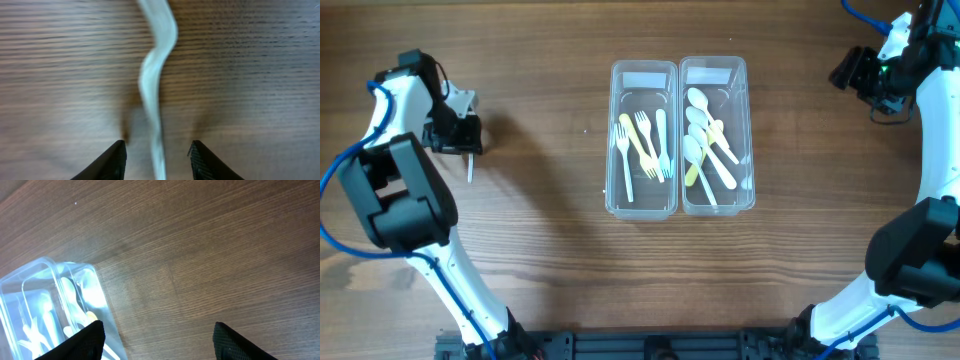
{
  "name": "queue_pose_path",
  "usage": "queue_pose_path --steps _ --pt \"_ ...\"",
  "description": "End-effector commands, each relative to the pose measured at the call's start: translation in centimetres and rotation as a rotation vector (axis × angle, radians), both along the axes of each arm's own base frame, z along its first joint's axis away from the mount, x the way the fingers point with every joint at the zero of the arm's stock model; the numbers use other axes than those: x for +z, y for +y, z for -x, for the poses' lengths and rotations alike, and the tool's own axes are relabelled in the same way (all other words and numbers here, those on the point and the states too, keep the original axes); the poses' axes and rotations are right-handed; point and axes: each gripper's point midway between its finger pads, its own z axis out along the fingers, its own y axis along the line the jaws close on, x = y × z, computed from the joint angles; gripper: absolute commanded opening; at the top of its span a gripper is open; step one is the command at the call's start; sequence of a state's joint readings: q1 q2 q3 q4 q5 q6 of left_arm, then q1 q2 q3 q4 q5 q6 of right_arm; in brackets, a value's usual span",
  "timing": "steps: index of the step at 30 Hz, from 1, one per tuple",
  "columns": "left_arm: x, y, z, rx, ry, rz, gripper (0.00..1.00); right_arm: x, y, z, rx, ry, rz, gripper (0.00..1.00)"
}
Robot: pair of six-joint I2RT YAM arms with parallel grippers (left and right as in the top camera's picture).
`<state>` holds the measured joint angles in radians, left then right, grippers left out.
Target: Pack container
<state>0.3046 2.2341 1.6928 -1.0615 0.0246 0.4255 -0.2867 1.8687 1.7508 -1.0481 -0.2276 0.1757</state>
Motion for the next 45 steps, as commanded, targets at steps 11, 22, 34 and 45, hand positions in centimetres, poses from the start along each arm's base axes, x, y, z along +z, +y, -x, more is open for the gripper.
queue_pose_path --steps 11,22,34,45 --pt "-1.9 -1.3 1.8 -0.023 0.105 0.041 0.04 0.5 0.3 0.1 0.0 -0.003 -0.004 0.69" --pt "17.9 -25.3 -3.8 -0.04 -0.357 0.278 0.04 0.5 0.3 0.1 -0.001 -0.002 -0.004 0.69" --pt "12.9 -41.1 -2.2 -0.156 -0.359 0.327 0.63 0.4 0.4 0.2 -0.002 0.003 -0.007 0.68" --pt "29.2 -26.1 -8.5 0.094 -0.78 0.25 0.99 3.5 1.1 -1.2 0.175 -0.147 0.056 0.59"
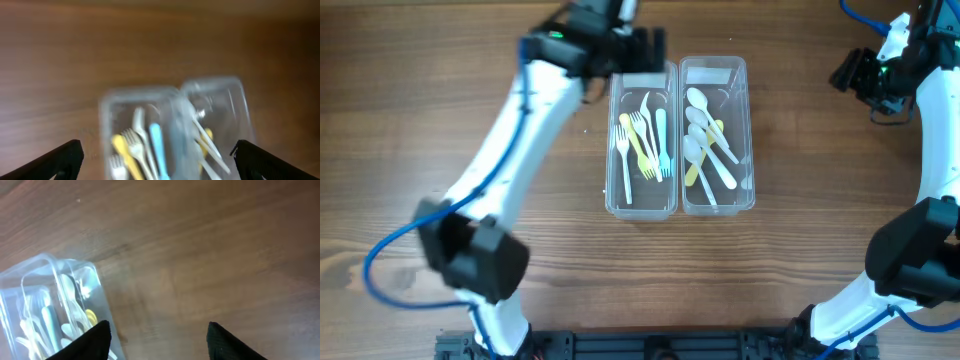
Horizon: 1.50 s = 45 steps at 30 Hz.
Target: Pack container
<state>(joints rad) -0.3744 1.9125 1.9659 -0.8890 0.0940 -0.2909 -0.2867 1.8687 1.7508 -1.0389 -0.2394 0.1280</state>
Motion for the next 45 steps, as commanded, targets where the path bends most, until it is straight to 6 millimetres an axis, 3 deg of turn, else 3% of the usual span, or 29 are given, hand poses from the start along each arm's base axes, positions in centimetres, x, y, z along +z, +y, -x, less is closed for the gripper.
queue_pose_path --steps 1,3,5,7,9,11,14,16,20,30,43,45 --pt "4.3 8.0 -1.1 0.139 -0.113 -0.088 0.99 5.3 0.9 -1.3 0.154 -0.196 0.075 0.6" --pt "6.0 13.3 -0.7 0.2 -0.171 -0.274 1.0 11.5 1.2 -1.6 0.206 -0.382 0.173 0.62" --pt "8.3 16.4 0.6 0.244 -0.215 -0.4 1.0 17.2 1.6 -0.5 0.21 -0.534 0.238 0.64" --pt "11.4 18.7 2.8 0.316 -0.265 -0.493 1.0 22.6 2.3 2.0 0.221 -0.672 0.309 0.66" --pt "15.0 20.3 6.3 0.377 -0.325 -0.511 1.0 26.3 3.1 5.1 0.224 -0.755 0.351 0.68" --pt "16.8 20.7 8.8 0.392 -0.352 -0.493 1.0 27.6 3.7 7.3 0.223 -0.777 0.359 0.7" --pt "18.5 21.9 12.2 0.475 -0.367 -0.455 1.0 27.5 4.4 9.7 0.224 -0.752 0.349 0.79" --pt "18.1 22.0 12.7 0.468 -0.346 -0.464 1.0 26.3 4.5 10.0 0.22 -0.703 0.322 1.0" --pt "17.6 22.0 12.9 0.461 -0.324 -0.474 1.0 24.9 4.4 9.6 0.221 -0.654 0.302 1.0" --pt "17.6 22.0 12.9 0.46 -0.323 -0.474 1.0 23.5 4.0 8.4 0.223 -0.615 0.286 1.0" --pt "17.6 22.0 12.9 0.46 -0.323 -0.474 1.0 22.9 3.5 8.5 0.195 -0.583 0.293 1.0" --pt "17.6 22.0 12.9 0.46 -0.323 -0.474 1.0 23.9 4.3 8.4 0.213 -0.633 0.263 1.0"
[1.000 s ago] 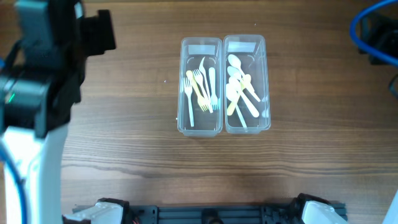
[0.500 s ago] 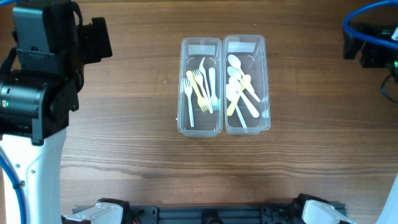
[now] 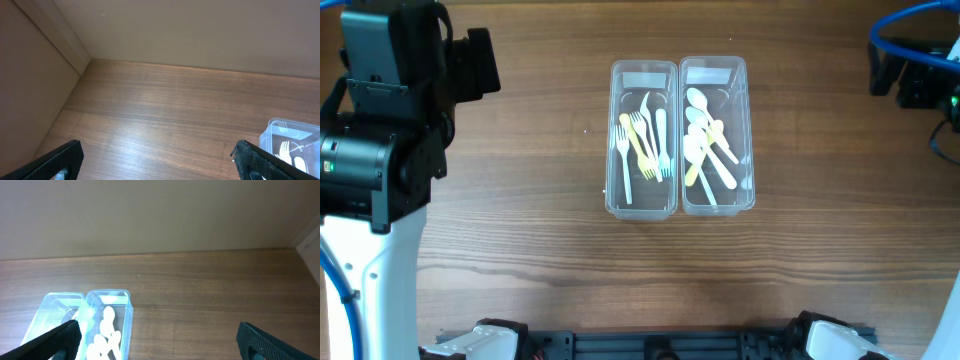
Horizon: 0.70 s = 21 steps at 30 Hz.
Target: Pack container
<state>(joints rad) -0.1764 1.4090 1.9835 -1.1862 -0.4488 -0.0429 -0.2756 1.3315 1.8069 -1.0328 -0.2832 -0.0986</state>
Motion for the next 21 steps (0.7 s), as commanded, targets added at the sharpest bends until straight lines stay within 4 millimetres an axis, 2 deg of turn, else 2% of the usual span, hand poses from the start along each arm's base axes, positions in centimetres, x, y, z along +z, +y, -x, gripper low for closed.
queue_pose_path --steps 1,5,7,10,13,15,18,21 --pt "0.3 0.3 0.2 0.022 -0.014 0.006 1.0 1.0 0.8 -0.6 0.033 -0.05 -0.03 1.0" --pt "0.3 0.3 0.2 0.022 -0.014 0.006 1.0 3.6 2.0 -1.2 0.089 -0.169 -0.009 1.0" --pt "0.3 0.3 0.2 0.022 -0.014 0.006 1.0 3.8 4.3 -0.6 0.148 -0.221 0.0 1.0" --pt "0.3 0.3 0.2 0.022 -0.014 0.006 1.0 2.5 8.0 1.4 0.247 -0.29 0.001 1.0" --pt "0.3 0.3 0.2 0.022 -0.014 0.006 1.0 -1.2 9.7 4.1 0.303 -0.317 -0.007 1.0" --pt "0.3 0.3 0.2 0.022 -0.014 0.006 1.0 -4.4 10.0 6.2 0.314 -0.337 -0.008 1.0" --pt "0.3 0.3 0.2 0.022 -0.014 0.006 1.0 -7.5 10.1 8.1 0.314 -0.385 0.003 1.0" --pt "0.3 0.3 0.2 0.022 -0.014 0.006 1.0 -11.7 10.2 10.2 0.315 -0.435 0.014 1.0"
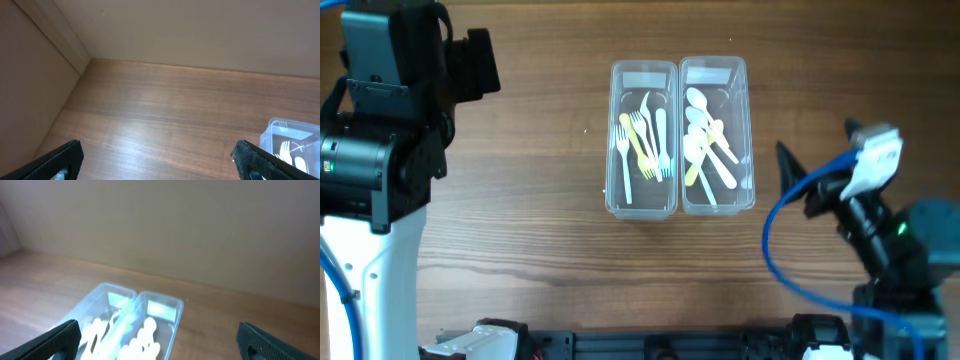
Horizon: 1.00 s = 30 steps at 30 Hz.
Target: Pack container
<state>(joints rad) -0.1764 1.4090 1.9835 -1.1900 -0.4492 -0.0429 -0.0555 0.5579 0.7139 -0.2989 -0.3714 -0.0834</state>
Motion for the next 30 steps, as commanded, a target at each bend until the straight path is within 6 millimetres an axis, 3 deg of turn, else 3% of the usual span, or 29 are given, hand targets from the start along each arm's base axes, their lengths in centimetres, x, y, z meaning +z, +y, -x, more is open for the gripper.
queue_pose_path --steps 1,5,7,19,30 --pt "0.4 0.3 0.1 0.022 -0.017 0.007 1.0 -3.4 0.5 1.9 0.022 -0.03 -0.009 1.0" --pt "0.4 0.3 0.1 0.022 -0.017 0.007 1.0 -7.1 0.6 3.4 0.021 -0.055 -0.004 1.0" --pt "0.4 0.3 0.1 0.022 -0.017 0.007 1.0 -7.9 0.4 3.7 0.009 -0.067 -0.001 1.0" --pt "0.4 0.3 0.1 0.022 -0.017 0.007 1.0 -13.9 -0.5 2.8 -0.04 -0.092 0.005 1.0" --pt "0.4 0.3 0.1 0.022 -0.017 0.007 1.0 -14.1 -0.5 2.7 -0.039 -0.094 0.005 1.0"
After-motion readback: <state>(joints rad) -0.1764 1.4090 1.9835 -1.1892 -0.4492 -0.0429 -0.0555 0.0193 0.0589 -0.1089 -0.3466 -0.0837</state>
